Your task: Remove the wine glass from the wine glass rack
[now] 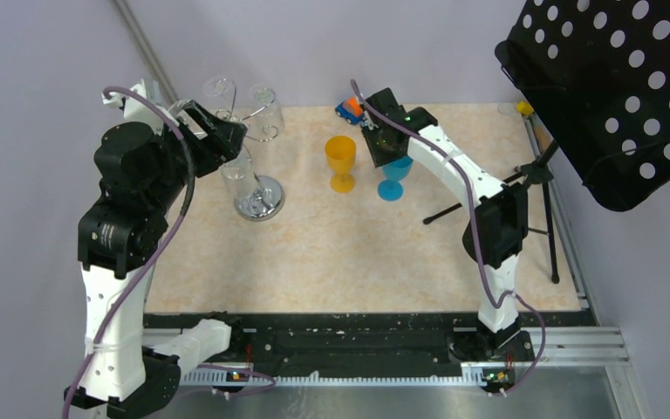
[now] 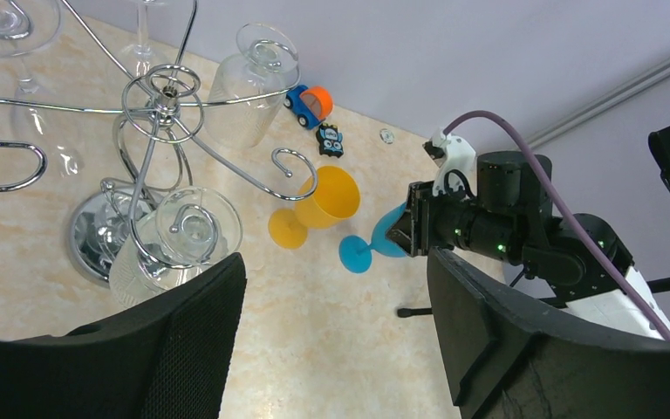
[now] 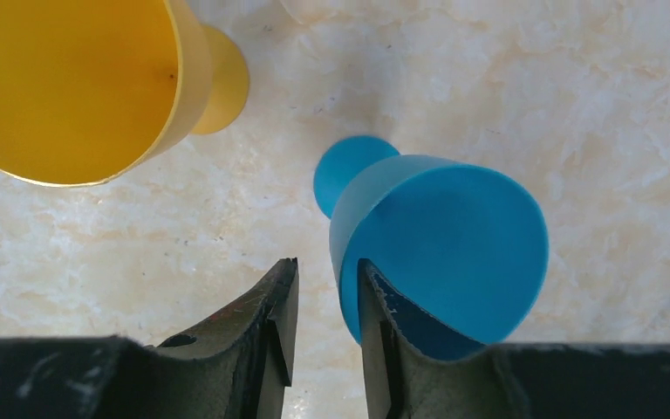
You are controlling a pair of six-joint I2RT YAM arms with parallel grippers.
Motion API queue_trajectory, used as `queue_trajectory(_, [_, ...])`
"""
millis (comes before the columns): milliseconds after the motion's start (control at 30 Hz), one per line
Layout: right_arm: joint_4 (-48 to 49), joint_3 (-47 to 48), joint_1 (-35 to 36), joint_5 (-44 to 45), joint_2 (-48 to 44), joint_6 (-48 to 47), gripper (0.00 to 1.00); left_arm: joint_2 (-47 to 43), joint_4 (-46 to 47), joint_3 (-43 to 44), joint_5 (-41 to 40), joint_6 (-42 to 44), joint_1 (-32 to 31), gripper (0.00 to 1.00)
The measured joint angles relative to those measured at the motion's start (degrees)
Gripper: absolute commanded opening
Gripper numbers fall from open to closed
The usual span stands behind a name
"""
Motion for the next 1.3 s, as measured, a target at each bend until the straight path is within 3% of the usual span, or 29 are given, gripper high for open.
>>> queue_trajectory(167, [-0.4, 3.3, 0.0, -0.8, 0.0, 0.4, 0.42, 0.0, -0.5, 0.0, -0.3, 0.0, 0.0, 0.80])
queue_trajectory(467, [0.2, 4.5, 0.0, -6.2, -3.9, 4.9, 0.48, -3.6, -5.3, -2.2, -4.5, -1.3, 0.1, 0.80])
queue_trajectory(600, [3.6, 0.9, 0.0, -8.8, -10.0, 7.5, 0.57, -5.7, -6.9, -4.5, -6.9, -2.7, 0.3, 0.71])
queue_trajectory(767, [15.0, -11.3, 0.3, -17.0, -22.1, 14.7, 0.62, -5.4, -7.2, -5.7, -7.7, -5.0, 0.7, 0.64])
queue_trajectory(933, [32.7, -25.4, 1.5, -26.8, -32.0, 27.1, 0.62, -3.1, -7.2, -5.8, -8.0, -6.1, 2.6, 0.54])
queue_trajectory(1100, [50.1, -31.4, 4.2, -33.5, -32.5, 41.7, 0.62, -0.3, -6.7, -6.4, -5.4, -5.4, 5.7, 0.58])
queue_trajectory(1300, [60.7, -32.5, 9.0, -34.1, -29.7, 56.3, 0.62, 1.4, -4.7, -8.9, -2.2, -3.7, 8.2, 0.58])
